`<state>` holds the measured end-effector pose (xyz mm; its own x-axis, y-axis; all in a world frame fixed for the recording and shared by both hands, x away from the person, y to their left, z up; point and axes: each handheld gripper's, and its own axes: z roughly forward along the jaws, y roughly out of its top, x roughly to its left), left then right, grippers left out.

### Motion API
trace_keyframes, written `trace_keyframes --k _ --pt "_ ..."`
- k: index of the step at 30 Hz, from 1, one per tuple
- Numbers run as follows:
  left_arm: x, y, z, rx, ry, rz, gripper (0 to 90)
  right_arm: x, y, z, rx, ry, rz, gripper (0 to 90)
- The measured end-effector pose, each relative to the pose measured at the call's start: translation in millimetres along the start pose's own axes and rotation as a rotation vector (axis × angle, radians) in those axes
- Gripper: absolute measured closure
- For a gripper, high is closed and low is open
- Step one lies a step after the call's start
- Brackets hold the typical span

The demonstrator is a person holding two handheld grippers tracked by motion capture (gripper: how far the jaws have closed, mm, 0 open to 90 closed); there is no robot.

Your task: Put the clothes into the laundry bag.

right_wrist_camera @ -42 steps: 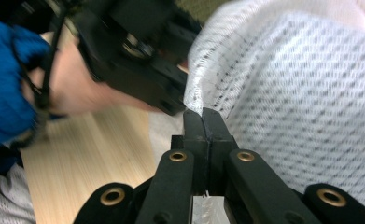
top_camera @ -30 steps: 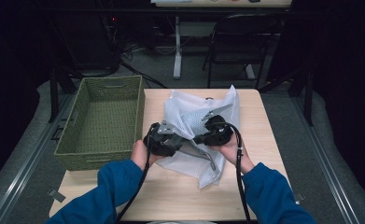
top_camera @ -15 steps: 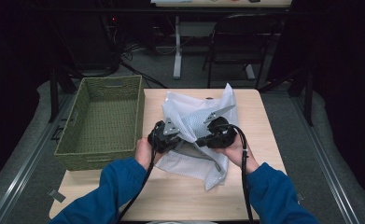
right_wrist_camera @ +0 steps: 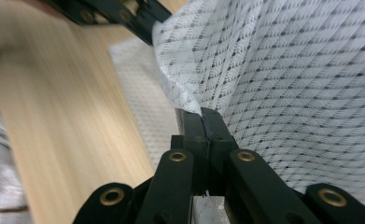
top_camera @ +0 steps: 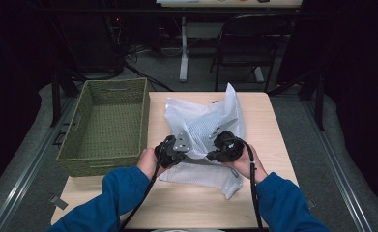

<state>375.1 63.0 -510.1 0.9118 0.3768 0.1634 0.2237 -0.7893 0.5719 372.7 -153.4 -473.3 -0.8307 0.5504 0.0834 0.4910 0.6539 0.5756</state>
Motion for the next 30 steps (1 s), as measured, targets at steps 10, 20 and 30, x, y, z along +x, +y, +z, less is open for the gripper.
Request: trace_keyframes --k 10,20,30 --pt "-4.7 -8.9 24.1 0.125 -0.080 0.013 89.6 -4.7 -14.6 34.6 0.104 -0.029 -0.013 90.0" --pt "-5.5 -12.1 36.1 0.169 -0.101 0.008 89.2 -8.7 -24.1 53.5 0.134 -0.065 -0.032 90.0" --pt "-4.7 -15.0 42.3 0.195 -0.122 -0.003 88.8 -11.6 -32.4 73.8 0.186 -0.067 -0.034 89.9"
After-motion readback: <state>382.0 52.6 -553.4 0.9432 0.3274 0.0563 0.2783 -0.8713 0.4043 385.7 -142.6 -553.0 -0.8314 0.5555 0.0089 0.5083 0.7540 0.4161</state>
